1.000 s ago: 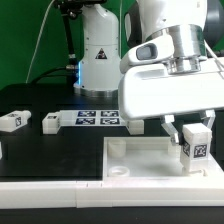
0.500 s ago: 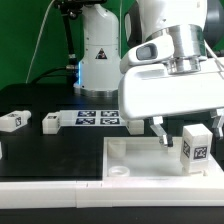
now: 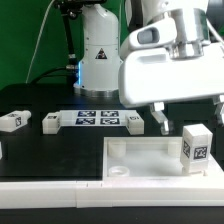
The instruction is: Assemble one leg
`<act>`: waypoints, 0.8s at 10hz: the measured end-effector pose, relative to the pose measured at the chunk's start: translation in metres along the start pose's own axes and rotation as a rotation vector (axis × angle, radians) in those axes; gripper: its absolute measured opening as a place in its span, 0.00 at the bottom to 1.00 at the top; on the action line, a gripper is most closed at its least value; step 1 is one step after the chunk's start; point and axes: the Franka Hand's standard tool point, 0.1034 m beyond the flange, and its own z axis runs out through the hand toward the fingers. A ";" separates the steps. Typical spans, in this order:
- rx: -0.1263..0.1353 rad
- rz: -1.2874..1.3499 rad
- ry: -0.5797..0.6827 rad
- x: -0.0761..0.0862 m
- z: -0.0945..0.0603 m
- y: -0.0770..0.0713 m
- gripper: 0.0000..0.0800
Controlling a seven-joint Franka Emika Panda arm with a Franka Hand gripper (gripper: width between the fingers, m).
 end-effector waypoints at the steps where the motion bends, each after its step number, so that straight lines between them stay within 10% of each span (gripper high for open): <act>1: 0.005 -0.002 -0.032 -0.004 0.003 -0.002 0.81; 3: 0.007 -0.001 -0.053 -0.007 0.004 -0.003 0.81; 8: 0.073 -0.001 -0.555 -0.022 0.005 -0.011 0.81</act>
Offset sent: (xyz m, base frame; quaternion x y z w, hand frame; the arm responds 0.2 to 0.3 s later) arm 0.0000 0.0000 0.0000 0.0000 -0.2667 0.0000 0.9638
